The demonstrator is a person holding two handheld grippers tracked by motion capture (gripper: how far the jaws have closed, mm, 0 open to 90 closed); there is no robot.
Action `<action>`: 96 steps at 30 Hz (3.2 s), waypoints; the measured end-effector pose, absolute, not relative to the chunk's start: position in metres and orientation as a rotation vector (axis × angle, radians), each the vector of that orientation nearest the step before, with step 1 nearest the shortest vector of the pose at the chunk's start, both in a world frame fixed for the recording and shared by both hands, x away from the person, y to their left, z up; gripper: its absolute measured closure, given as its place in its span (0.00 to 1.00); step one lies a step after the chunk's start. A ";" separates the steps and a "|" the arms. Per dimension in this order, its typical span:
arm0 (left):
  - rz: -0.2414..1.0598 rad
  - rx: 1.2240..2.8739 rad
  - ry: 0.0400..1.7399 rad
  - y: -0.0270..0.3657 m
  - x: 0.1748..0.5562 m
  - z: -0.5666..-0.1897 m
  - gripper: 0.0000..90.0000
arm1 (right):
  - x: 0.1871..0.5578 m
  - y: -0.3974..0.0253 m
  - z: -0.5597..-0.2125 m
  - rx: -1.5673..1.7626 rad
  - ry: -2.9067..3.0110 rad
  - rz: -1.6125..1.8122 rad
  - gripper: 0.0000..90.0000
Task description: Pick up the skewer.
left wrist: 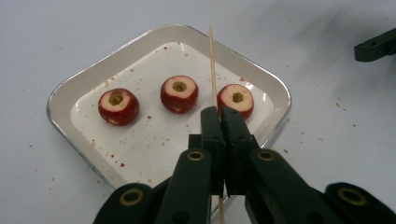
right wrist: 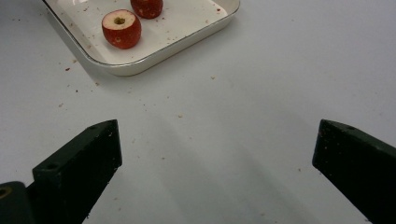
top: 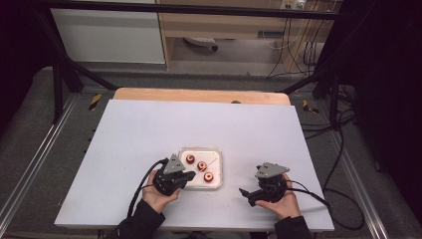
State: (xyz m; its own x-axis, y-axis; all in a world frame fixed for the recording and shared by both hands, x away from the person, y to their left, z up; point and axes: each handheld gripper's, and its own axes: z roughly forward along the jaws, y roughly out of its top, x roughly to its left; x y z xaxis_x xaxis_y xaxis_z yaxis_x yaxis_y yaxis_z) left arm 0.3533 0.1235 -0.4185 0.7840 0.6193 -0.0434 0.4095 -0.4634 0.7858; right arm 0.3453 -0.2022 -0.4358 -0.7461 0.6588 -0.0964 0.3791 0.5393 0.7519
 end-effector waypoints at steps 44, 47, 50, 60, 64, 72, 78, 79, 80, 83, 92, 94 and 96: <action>0.230 2.319 0.513 0.065 0.350 -0.402 0.98 | 0.329 -0.150 -0.413 0.083 2.387 0.696 0.37; 0.218 2.327 0.501 0.057 0.350 -0.402 0.98 | 0.329 -0.149 -0.415 0.012 2.381 0.657 0.44; 0.213 2.334 0.489 0.053 0.349 -0.402 0.98 | 0.329 -0.149 -0.418 -0.015 2.388 0.633 0.49; 0.195 2.355 0.452 0.037 0.347 -0.403 0.98 | 0.327 -0.147 -0.423 -0.141 2.400 0.557 0.70; 0.185 2.356 0.448 0.033 0.347 -0.405 0.98 | 0.326 -0.147 -0.424 -0.202 2.395 0.530 0.80; 0.180 2.367 0.436 0.031 0.347 -0.407 0.98 | 0.324 -0.147 -0.427 -0.301 2.390 0.478 0.89; 0.177 2.367 0.434 0.030 0.347 -0.408 0.98 | 0.324 -0.147 -0.428 -0.333 2.397 0.461 0.96; 0.175 2.364 0.437 0.030 0.347 -0.408 0.98 | 0.324 -0.147 -0.428 -0.343 2.396 0.453 0.96; 0.176 2.365 0.437 0.030 0.347 -0.408 0.98 | 0.325 -0.147 -0.428 -0.353 2.395 0.447 0.97; 0.172 2.363 0.436 0.030 0.348 -0.408 0.98 | 0.324 -0.147 -0.429 -0.377 2.393 0.435 0.99; 0.110 2.406 0.460 0.034 0.353 -0.404 0.90 | 0.323 -0.146 -0.428 -0.414 2.386 0.367 0.99; 0.097 2.427 0.476 0.036 0.356 -0.402 0.86 | 0.323 -0.146 -0.428 -0.417 2.381 0.356 0.99; 0.077 2.447 0.491 0.039 0.358 -0.399 0.85 | 0.324 -0.144 -0.427 -0.443 2.369 0.346 0.99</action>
